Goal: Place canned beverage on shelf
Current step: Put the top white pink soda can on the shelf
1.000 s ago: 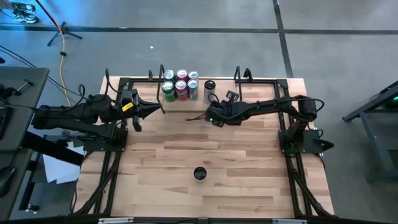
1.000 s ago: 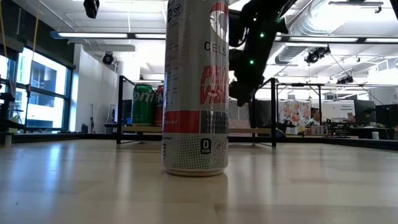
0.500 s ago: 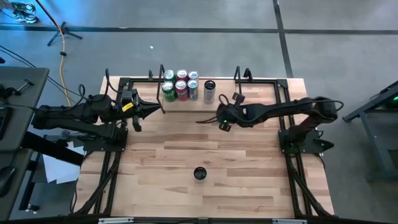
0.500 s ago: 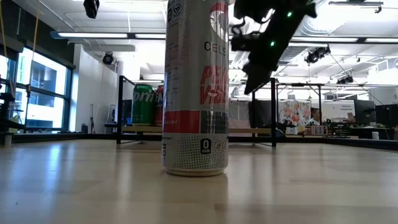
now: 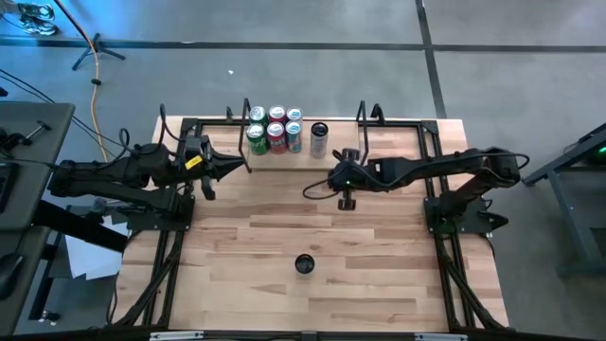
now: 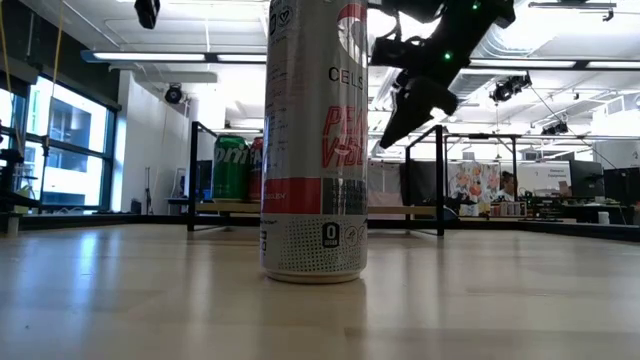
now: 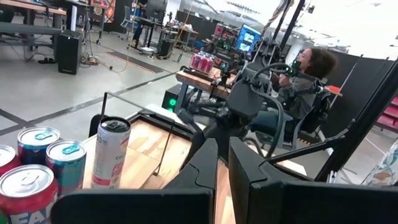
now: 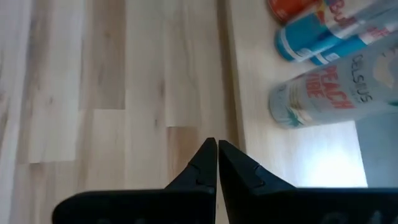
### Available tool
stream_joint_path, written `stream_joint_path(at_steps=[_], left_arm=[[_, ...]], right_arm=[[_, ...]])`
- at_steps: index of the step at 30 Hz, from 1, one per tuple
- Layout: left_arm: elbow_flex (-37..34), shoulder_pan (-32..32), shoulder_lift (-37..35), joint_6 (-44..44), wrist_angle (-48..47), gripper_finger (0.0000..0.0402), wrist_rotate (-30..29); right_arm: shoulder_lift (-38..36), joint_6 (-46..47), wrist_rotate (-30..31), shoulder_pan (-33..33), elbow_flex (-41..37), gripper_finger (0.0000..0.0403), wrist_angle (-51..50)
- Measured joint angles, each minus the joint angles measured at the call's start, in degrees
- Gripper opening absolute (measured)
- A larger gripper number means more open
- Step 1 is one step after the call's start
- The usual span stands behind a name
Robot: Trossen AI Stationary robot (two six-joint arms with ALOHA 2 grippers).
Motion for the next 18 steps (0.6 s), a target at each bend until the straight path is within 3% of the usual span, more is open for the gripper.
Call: stream_joint_path(at_steps=[10,18], left_arm=[[0.0,0.0,0.0,0.0,1.34,0.0003,0.01],[0.0,0.0,0.0,0.0,1.32,0.0003,0.03]], right_arm=[[0.0,0.02,-0.17,0.2,0.02,0.0,0.38],[0.02,3.9,5.08,-0.22,0.09,0.0,3.3]])
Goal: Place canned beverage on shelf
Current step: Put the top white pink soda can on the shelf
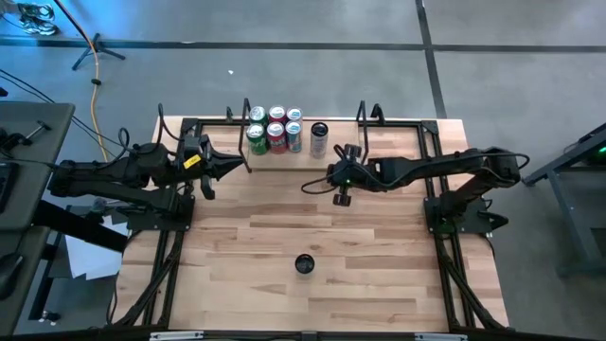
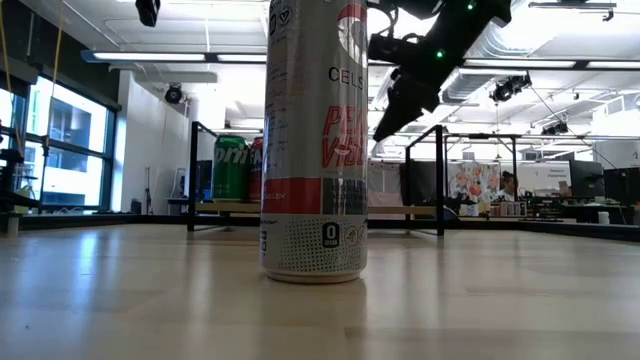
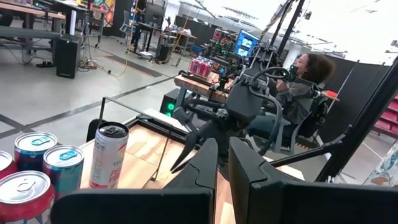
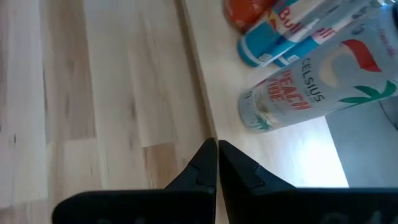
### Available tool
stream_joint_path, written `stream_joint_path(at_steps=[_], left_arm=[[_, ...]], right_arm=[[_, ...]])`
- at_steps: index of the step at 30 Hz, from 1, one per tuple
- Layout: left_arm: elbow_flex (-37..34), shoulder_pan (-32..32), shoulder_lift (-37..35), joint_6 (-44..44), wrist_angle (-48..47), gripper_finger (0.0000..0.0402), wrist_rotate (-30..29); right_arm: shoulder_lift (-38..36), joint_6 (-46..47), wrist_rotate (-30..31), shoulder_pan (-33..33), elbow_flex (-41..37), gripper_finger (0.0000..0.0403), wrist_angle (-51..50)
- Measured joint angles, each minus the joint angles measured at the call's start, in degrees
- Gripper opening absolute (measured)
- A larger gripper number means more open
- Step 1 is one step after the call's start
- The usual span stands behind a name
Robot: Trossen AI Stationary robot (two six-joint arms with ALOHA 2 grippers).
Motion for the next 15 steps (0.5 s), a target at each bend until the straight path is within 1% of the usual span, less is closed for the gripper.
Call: stream_joint_path(at_steps=[3,6,8,11,15], left_arm=[[0.0,-0.01,-0.02,0.0,0.0,0.0003,0.35],[0.0,0.0,-0.01,0.0,-0.02,0.0003,0.39],[0.0,0.0,-0.02,0.0,-0.02,0.0003,0.41],[0.0,-0.01,0.0,0.0,-0.02,0.0003,0.43],[0.0,-0.02,0.0,-0.02,-0.02,0.0003,0.46]], right_arm=[[0.0,-0.24,-0.38,-0.54,0.0,0.0,0.99],[0.0,-5.4,-0.87,-1.36,0.0,0.0,3.37],[0.02,-7.06,-0.96,-2.08,-0.07,0.0,5.79],[0.02,-7.13,-1.42,-3.47,-0.09,0.0,8.12],[0.04,-7.37,-4.14,-5.16,-0.15,0.0,8.53]])
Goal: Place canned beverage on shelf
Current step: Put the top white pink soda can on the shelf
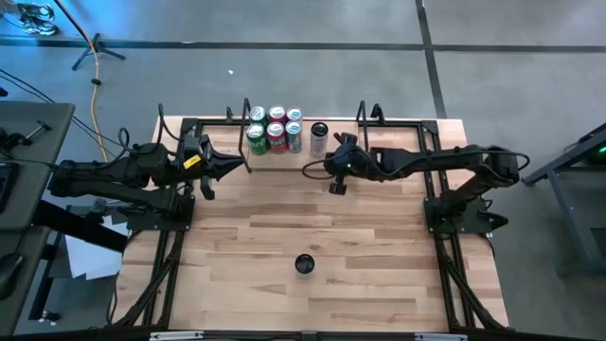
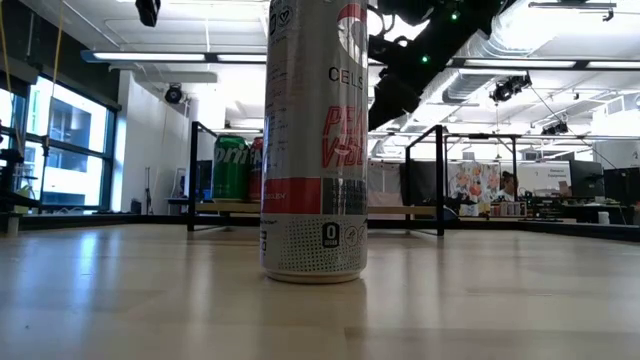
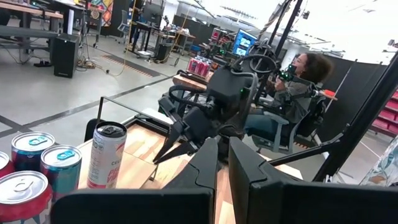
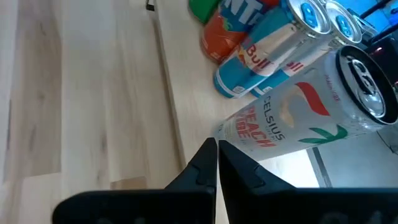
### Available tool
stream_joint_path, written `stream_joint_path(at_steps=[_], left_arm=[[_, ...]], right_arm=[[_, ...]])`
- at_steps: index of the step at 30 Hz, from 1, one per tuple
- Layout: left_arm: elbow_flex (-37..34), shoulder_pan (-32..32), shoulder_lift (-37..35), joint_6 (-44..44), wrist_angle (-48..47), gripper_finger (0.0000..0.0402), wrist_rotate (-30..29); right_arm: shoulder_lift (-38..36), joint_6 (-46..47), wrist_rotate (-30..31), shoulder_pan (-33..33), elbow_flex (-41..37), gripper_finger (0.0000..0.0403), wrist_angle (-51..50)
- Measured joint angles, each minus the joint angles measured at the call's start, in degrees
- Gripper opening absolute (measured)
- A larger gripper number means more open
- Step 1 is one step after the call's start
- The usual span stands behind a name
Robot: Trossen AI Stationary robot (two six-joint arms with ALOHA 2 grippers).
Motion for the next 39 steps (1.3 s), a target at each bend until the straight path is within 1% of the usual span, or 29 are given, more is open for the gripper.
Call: stream_joint_path(at_steps=[7,12,15,18,22,27,32,35,39], left_arm=[[0.0,0.0,-0.01,0.02,-0.02,0.0003,-0.08],[0.0,0.0,-0.02,0.04,-0.33,0.0003,-0.14],[0.0,0.0,0.0,0.04,-0.71,0.0003,-0.17],[0.0,0.02,0.0,0.04,-1.6,0.0003,-0.19],[0.0,0.02,0.0,0.04,-2.88,0.0003,-0.2],[0.0,0.02,-0.02,0.04,-4.52,0.0003,-0.22],[0.0,0.02,0.0,0.03,-4.44,0.0003,-0.22],[0.0,0.02,0.0,0.02,-4.42,0.0003,-0.22],[0.0,0.02,0.0,0.04,-4.42,0.0003,-0.24]], right_arm=[[0.08,0.0,-5.96,-2.15,-0.02,0.0,-0.03],[2.3,-2.85,-5.95,-2.9,-0.04,0.0,1.3],[4.36,-6.77,-3.49,-2.87,-0.07,0.0,1.39],[6.42,-8.01,0.08,-2.79,0.03,0.0,1.39],[8.8,-10.84,1.58,-2.79,2.01,0.0,1.71],[10.4,-13.41,7.73,-2.92,4.27,0.0,1.0],[10.45,-13.88,8.04,-3.37,4.37,0.0,1.02],[10.45,-16.75,7.96,-3.72,4.37,0.0,1.39],[10.45,-20.57,8.05,-4.75,4.37,0.0,4.36]])
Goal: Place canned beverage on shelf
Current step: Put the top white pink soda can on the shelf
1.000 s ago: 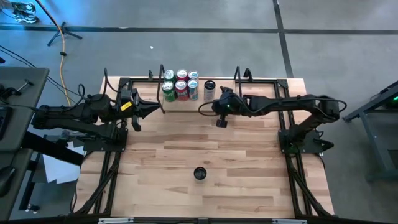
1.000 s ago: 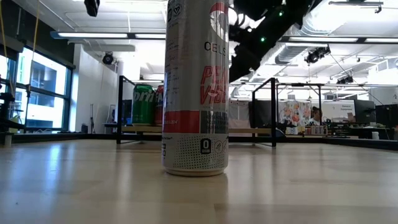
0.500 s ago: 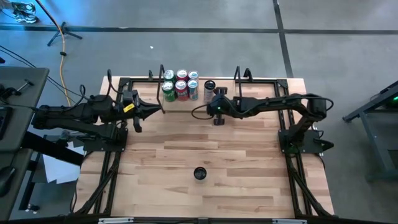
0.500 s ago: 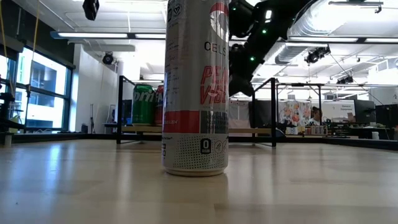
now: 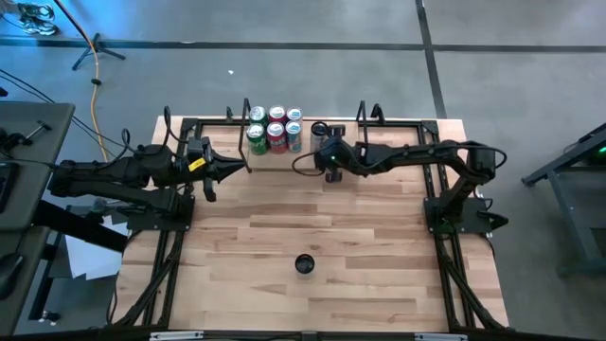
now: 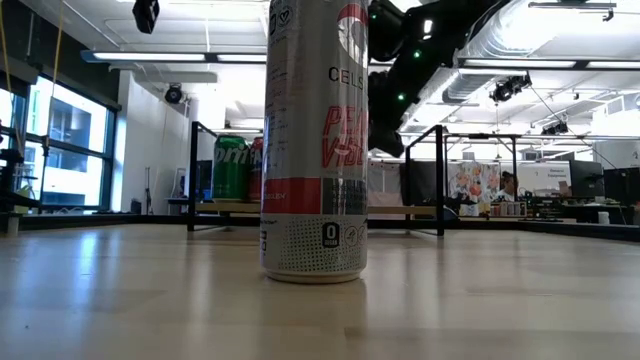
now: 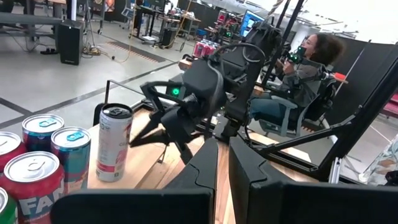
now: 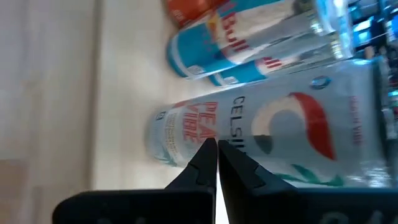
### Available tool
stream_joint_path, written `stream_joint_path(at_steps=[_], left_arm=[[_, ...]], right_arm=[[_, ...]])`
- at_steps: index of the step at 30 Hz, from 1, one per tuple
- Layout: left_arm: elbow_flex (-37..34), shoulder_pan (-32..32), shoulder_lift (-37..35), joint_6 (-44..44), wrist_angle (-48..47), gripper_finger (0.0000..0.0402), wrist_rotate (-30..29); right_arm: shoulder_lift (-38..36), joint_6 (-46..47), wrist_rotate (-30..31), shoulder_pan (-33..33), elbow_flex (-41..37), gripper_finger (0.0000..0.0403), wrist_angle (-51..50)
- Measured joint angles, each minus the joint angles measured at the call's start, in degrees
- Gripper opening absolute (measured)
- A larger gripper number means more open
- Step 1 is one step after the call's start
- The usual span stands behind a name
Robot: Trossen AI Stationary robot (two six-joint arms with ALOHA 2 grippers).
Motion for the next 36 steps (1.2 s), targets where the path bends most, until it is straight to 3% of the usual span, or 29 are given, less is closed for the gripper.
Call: stream_joint_path(at_steps=[13,29,36], left_arm=[[0.0,0.0,0.0,0.0,0.02,0.0003,0.0],[0.0,0.0,0.0,0.0,0.04,0.0003,-0.04],[0.0,0.0,0.0,0.0,0.03,0.0003,-0.13]], right_arm=[[0.0,-6.12,-0.88,-2.89,0.02,0.0,6.27],[1.07,-6.18,-4.26,-5.08,0.04,0.0,12.56],[-0.46,-4.43,0.07,-2.18,0.04,0.0,10.77]])
